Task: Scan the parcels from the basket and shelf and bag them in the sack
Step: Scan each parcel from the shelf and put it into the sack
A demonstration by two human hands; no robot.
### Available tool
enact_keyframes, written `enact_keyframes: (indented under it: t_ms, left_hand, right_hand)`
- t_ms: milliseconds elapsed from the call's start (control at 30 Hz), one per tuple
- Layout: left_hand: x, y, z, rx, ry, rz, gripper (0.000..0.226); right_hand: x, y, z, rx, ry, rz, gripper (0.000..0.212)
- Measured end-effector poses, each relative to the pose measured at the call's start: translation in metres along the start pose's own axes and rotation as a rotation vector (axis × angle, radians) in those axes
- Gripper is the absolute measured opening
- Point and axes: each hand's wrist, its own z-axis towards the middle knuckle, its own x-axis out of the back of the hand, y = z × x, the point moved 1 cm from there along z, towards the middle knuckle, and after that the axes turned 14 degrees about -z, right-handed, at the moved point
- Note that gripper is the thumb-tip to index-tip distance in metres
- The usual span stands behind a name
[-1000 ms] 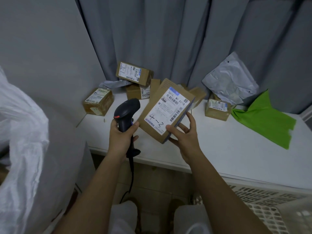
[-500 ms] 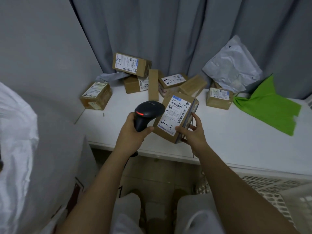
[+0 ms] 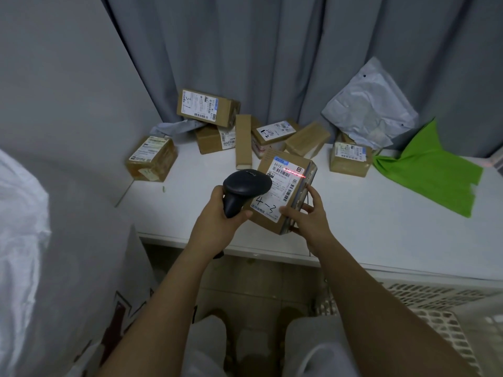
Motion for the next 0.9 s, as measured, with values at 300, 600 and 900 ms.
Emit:
enact_keyframes:
  t_ms: [300, 600, 900]
  left_hand:
    - [-0.002, -0.001, 0.001, 0.018, 0.000, 0.029, 0.047]
    - [-0.003, -0.003, 0.000, -0.005, 0.011, 0.018, 0.048]
    - [0.003, 0.033, -0.036, -0.185, 0.269, -0.198, 0.039]
  right_hand:
    - [0.001, -0.003, -0.004, 0.012, -0.006, -0.015, 0.087]
    - [0.001, -0.011, -0.013, 0.040, -0.007, 0.008, 0.087]
    - [-0.005, -0.050, -0.076, 0.161, 0.015, 0.051, 0.083]
